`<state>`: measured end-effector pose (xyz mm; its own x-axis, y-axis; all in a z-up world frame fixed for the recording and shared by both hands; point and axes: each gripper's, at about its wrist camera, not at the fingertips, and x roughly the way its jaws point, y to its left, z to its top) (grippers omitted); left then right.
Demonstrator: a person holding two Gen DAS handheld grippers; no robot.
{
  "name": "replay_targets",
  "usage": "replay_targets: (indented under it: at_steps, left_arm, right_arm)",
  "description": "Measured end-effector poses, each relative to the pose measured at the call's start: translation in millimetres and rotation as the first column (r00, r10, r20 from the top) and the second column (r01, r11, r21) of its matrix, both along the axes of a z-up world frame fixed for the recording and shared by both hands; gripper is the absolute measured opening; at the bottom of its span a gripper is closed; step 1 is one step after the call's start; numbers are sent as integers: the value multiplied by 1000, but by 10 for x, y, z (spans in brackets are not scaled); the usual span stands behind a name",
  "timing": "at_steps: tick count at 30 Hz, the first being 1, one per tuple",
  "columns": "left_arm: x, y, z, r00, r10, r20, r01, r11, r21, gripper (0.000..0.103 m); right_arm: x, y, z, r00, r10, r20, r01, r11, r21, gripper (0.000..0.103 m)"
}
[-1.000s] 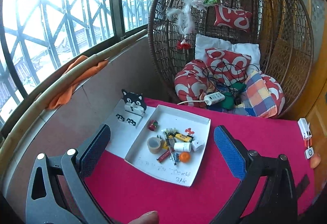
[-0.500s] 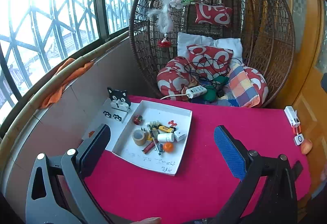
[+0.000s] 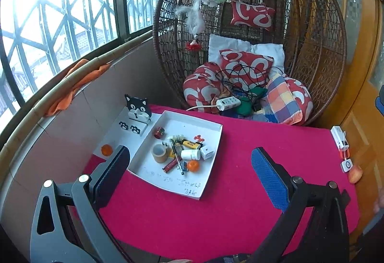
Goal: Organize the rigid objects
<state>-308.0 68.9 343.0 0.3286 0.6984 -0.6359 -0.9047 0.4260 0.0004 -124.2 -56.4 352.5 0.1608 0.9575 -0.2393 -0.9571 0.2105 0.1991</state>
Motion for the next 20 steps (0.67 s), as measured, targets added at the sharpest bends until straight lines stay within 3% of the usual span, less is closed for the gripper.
replay_targets:
  at_steps: [20]
  left_arm:
    - [-50, -81, -64, 1000, 3, 21, -2, 999, -39, 102]
  right_arm:
    - [-71, -9, -78, 1000, 17, -11, -17, 999, -30, 103]
